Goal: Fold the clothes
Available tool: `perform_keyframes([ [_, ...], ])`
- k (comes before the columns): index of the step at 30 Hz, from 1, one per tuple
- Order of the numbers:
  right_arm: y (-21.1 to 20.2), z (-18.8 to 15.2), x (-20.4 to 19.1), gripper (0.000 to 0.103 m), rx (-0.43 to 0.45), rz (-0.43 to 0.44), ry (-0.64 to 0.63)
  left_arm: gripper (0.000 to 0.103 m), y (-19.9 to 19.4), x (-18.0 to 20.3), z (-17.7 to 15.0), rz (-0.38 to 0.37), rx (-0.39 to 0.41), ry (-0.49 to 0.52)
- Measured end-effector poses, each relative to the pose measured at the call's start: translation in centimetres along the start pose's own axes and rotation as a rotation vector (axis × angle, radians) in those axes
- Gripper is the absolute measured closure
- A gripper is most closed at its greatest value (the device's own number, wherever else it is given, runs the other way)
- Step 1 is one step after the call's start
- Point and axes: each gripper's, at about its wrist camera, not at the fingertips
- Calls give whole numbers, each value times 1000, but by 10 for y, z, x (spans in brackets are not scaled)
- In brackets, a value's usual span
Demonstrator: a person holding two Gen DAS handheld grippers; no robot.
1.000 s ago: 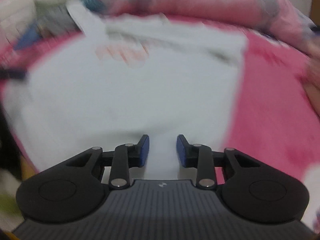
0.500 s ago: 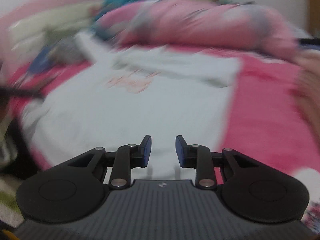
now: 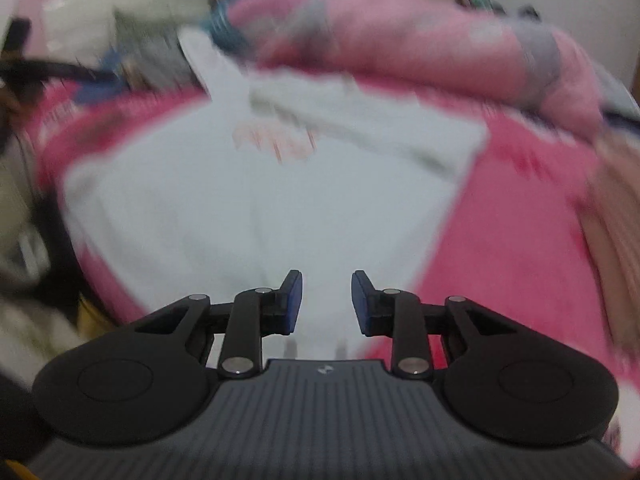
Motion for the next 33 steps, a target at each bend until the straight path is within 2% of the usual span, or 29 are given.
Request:
perform_keyframes([
  [4,27,57,-3,72,108,63,-74,23,32,0,26,-51,26,-43],
  [7,63,96,-11,61,173,59,-174,22,76,-2,33,-55,19,-73],
  [11,133,135,-29,60,190,56,-268,22,144,-15,30,-44,-14,-195],
  [13,175,150,-39,60,181,57,-309,22,173,-23,22,-13,-24,-258],
  [15,226,158,-52,60,142,61,-348,22,196,-32,8,30,-33,-308],
  [18,287,162,-73,60,93,89,-406,23,217,-45,-15,32,-51,-352],
  [21,343,158,-93,60,67,75,-502,23,229,-57,-33,23,-51,-378],
  [26,399,148,-98,60,10,92,-549,23,234,-66,-50,-10,-34,-373],
  [28,402,156,-85,63,8,103,-457,22,233,-67,-53,-29,-28,-379],
  [30,401,165,-70,92,12,115,-345,22,232,-68,-54,-55,-18,-392],
  [33,395,179,-44,96,29,139,-164,22,229,-69,-56,-70,-10,-401],
])
Point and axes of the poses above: each gripper's, at about its wrist camera, not at the fingertips, and y roughly the way its jaws point, x to its right, z to its top, and after that the axes turned 4 degrees about x, right-handed
